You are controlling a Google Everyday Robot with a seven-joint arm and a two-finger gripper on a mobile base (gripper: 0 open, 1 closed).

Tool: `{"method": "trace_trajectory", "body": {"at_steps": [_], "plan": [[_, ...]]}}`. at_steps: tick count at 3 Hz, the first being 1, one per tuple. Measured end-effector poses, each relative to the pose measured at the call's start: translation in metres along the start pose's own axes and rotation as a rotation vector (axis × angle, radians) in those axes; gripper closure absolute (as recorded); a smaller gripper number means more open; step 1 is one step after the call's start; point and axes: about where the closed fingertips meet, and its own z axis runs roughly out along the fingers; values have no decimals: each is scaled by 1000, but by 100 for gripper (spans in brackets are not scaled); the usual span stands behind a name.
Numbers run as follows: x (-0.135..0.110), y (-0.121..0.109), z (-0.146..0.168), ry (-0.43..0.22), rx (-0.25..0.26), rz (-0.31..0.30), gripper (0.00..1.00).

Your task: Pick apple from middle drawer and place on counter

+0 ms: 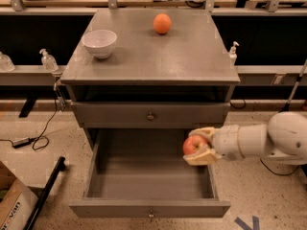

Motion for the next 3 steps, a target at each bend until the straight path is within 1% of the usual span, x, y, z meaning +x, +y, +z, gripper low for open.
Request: {"method": "trace_trajectory", "body": {"at_steps": [1, 2, 3], "plan": [[-89, -11, -57, -5, 35, -138, 100], [-89, -11, -57, -5, 35, -138, 100], [-97, -21, -51, -50, 87, -123, 100]]}}
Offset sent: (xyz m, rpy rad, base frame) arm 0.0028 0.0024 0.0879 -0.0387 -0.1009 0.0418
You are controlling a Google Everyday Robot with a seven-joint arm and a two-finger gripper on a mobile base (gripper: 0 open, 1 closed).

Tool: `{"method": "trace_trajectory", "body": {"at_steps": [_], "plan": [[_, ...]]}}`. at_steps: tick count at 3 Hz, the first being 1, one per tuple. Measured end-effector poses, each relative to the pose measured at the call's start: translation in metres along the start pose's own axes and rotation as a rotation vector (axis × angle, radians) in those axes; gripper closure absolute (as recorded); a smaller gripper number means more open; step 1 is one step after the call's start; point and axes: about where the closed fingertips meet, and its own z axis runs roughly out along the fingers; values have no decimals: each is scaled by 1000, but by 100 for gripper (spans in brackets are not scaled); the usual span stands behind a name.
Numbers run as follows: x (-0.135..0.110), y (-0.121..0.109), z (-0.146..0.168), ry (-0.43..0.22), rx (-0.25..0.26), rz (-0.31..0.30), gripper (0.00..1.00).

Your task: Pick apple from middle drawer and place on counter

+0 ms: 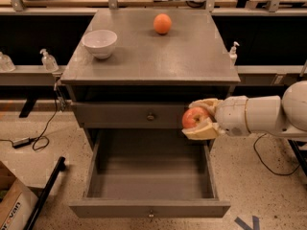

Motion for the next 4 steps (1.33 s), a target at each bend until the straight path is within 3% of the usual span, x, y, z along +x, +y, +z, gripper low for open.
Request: {"method": "trace_trajectory", "body": {"at_steps": [1, 2, 4], "plan": [[-17, -53, 19, -56, 93, -7, 100], [-33, -94, 32, -85, 139, -20, 100], [-102, -197, 47, -82, 230, -133, 100]]}}
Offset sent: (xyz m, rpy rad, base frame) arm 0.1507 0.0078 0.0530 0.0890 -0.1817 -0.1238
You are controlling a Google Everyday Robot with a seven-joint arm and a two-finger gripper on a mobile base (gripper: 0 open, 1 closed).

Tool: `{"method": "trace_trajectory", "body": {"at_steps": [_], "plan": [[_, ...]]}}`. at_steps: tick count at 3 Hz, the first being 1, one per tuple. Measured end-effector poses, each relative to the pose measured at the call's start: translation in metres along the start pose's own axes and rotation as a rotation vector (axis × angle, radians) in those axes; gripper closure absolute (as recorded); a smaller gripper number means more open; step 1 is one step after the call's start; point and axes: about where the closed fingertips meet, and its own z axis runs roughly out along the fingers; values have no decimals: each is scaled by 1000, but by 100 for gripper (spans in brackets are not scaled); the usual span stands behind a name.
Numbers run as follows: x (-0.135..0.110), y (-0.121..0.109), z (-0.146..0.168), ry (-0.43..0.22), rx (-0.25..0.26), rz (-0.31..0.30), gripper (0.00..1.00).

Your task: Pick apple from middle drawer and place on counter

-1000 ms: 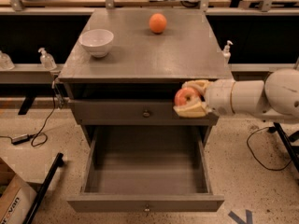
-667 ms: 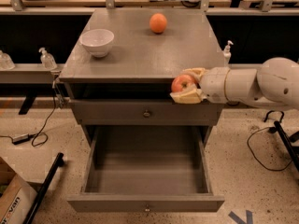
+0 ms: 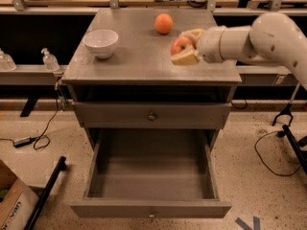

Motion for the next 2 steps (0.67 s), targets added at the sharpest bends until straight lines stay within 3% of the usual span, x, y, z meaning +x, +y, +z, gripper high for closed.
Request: {"method": "trace_trajectory", "body": {"at_steps": [1, 2], "plan": [[-25, -21, 2, -28, 31, -29, 100], [-21, -18, 9, -26, 46, 15, 100]]}}
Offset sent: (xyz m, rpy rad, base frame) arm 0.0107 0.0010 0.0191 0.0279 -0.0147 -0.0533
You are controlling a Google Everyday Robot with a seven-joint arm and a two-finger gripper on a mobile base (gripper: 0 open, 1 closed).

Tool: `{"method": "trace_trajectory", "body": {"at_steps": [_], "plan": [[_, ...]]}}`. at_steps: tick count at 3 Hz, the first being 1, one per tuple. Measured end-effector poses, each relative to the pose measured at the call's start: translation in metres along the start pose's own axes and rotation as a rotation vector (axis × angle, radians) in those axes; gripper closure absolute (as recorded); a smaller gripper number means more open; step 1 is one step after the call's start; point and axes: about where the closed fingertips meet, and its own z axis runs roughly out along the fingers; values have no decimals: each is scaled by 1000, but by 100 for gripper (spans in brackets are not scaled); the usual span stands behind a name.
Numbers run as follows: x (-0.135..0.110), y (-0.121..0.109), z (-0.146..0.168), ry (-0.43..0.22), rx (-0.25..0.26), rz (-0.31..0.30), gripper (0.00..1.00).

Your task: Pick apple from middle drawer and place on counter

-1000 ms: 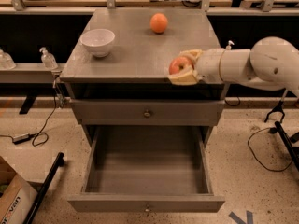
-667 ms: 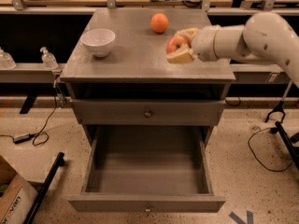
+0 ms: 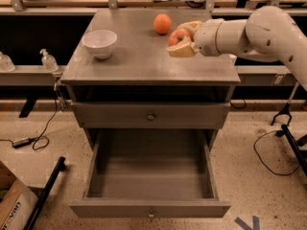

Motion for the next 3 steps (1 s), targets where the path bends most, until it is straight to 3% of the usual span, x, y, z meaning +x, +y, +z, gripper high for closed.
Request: {"method": "trace_trajectory", "body": {"at_steps": [1, 2, 3], "plan": [[0, -6, 9, -16, 34, 42, 100], [8, -14, 26, -10, 30, 102, 81], [43, -19, 45, 52, 3, 218, 50]]}}
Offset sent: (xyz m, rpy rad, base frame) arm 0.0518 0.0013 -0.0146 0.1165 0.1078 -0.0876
